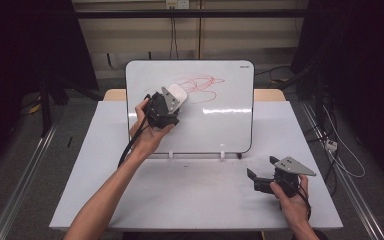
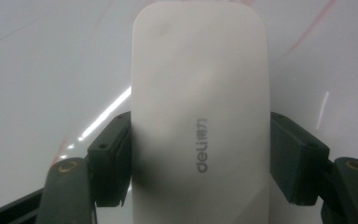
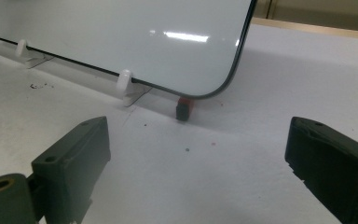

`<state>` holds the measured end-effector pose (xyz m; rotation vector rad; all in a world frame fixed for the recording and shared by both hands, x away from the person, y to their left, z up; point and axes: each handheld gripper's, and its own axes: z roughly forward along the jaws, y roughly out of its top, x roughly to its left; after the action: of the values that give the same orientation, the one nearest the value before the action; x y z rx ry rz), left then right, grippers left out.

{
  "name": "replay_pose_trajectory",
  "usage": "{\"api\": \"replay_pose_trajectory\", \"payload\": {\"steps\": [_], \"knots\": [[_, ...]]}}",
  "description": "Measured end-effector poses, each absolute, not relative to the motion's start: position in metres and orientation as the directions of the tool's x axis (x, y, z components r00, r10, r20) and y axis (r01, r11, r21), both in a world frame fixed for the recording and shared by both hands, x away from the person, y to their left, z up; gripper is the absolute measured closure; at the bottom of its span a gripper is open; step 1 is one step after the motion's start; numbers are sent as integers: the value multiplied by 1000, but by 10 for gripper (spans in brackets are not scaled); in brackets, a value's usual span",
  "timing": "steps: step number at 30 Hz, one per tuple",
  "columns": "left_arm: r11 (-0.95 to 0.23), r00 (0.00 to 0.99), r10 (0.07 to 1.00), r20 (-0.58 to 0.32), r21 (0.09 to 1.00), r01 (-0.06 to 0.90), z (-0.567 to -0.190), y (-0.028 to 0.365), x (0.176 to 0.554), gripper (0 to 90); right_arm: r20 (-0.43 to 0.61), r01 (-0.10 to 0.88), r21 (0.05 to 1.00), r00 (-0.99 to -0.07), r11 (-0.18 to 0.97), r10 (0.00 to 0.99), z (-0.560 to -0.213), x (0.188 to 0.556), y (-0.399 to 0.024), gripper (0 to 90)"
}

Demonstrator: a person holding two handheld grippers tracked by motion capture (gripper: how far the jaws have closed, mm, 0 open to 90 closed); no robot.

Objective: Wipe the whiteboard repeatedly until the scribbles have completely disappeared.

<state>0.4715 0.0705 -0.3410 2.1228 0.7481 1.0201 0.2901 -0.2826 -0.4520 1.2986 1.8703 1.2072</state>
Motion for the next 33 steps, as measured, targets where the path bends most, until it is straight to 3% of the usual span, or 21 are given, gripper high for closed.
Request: {"api": "replay_pose_trajectory", "payload": {"steps": [13,26,33], "knots": [[-554,485,780,396,796,242,-309,117,503,312,45,426,896,-374,128,926,-452,291,-282,67],[-523,455,807,377,814,252,-306,116,507,312,47,426,896,-373,126,927,-452,290,-282,67],[-548,499,780,379,798,250,-315,105,503,312,48,425,896,-376,126,925,-452,290,-282,66]]}}
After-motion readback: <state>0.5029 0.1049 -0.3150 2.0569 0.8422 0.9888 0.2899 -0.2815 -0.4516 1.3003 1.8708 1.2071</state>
